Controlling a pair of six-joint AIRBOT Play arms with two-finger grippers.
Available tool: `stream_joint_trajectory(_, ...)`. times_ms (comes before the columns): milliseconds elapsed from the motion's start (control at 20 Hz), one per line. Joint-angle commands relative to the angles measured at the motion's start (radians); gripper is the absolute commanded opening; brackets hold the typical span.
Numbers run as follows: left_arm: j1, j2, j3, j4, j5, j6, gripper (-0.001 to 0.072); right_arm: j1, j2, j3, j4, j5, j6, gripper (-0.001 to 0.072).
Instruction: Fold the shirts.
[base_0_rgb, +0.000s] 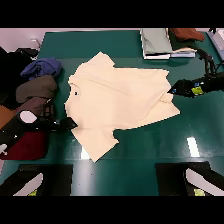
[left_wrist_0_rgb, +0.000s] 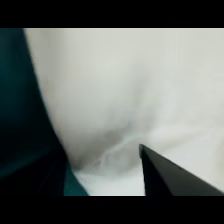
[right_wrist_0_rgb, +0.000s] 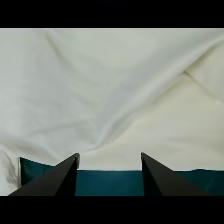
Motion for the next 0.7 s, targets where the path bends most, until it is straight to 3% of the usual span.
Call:
stream_joint_trajectory(0,-0.077,0.002,-0.010,-0.026,0.061,-0.029,0.0271,-0.018,0.001,-0.001,0.005,0.016,-0.010,0.0448)
stream_joint_trajectory(50,-0.074,0.003,0.008,-0.016,0.041,-0.030,0.0058,-0.041,0.001,-0.002,-0.001,0.034,-0.021,0.0448)
stream_joint_trajectory(100,-0.070,0.006,0.039,-0.002,0.018,-0.029,0.0023,-0.076,0.002,-0.010,-0.019,0.053,-0.021,0.0448)
stream_joint_trajectory(250,-0.068,0.006,0.171,0.039,-0.048,-0.020,0.0022,-0.223,0.001,-0.123,-0.096,0.090,-0.021,0.0449)
stream_joint_trajectory(400,-0.068,0.006,0.255,0.041,-0.054,-0.003,0.0023,-0.397,-0.008,-0.302,-0.091,0.016,-0.021,0.0455)
stream_joint_trajectory(650,-0.068,0.005,0.263,0.040,-0.047,-0.003,0.0023,-0.476,-0.129,-0.435,0.100,-0.111,-0.106,0.0452)
